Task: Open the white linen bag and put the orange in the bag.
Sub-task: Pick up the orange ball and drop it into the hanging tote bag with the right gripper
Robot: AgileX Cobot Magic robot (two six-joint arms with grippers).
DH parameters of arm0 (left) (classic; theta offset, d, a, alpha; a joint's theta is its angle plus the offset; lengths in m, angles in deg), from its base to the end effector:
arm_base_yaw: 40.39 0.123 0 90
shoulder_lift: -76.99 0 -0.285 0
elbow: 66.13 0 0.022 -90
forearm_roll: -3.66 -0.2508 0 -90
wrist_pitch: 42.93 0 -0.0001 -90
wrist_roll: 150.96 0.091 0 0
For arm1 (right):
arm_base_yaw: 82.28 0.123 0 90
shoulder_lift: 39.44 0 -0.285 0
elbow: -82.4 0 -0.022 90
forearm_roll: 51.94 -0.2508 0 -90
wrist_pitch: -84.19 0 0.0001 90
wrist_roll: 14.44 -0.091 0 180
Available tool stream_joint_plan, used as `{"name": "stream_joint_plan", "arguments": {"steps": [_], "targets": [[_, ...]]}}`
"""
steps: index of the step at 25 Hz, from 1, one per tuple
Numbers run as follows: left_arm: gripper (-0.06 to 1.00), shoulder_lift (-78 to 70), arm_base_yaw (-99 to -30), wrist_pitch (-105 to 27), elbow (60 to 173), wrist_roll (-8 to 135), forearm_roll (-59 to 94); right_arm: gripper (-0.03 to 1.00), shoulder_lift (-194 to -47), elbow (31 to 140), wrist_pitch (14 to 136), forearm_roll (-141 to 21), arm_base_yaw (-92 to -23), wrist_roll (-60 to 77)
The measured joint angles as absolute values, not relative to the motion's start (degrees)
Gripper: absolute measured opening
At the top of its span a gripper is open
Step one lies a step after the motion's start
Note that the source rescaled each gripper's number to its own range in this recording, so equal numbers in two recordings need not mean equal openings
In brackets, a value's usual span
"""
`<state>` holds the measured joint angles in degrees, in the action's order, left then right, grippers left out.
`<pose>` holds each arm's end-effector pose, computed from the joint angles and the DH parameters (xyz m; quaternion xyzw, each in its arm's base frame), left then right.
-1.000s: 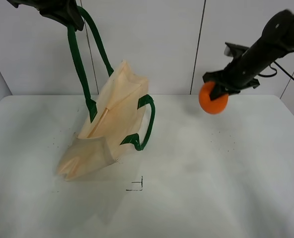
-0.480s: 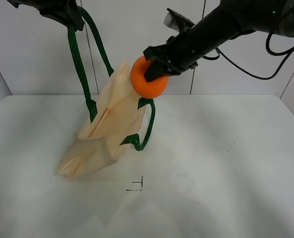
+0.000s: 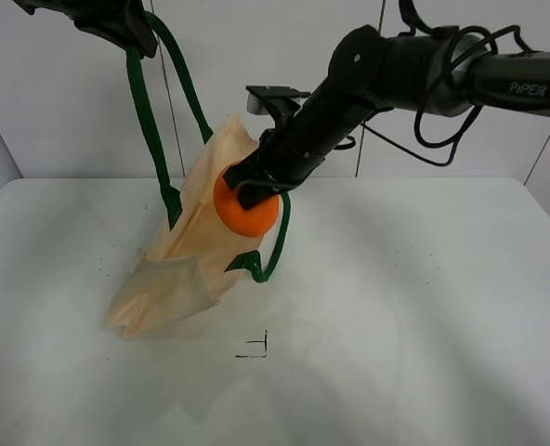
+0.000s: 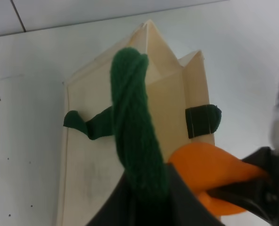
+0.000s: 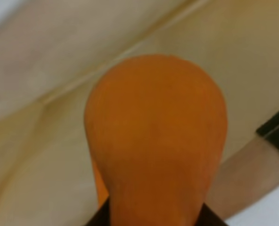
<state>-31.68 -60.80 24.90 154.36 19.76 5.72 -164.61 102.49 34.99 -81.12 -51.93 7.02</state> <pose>0.3541 -0.1350 0.4412 0.0898 0.9227 -0.1133 0.3574 0.3746 0.2583 0.2384 -0.3060 0.9002 0.2386 0.1975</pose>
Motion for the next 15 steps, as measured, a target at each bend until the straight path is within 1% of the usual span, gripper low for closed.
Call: {"name": "stream_joint_plan", "arguments": {"steps": [6,15], "targets": [[0.0,-31.68,-60.8,24.9,154.36,19.76,5.72,0.01,-168.02,102.49,42.86,-88.06,-51.93,8.67],[0.0,-31.68,-60.8,24.9,154.36,19.82,5.61,0.01,-168.92,102.49,43.82,-99.91,-51.93,17.5]]}}
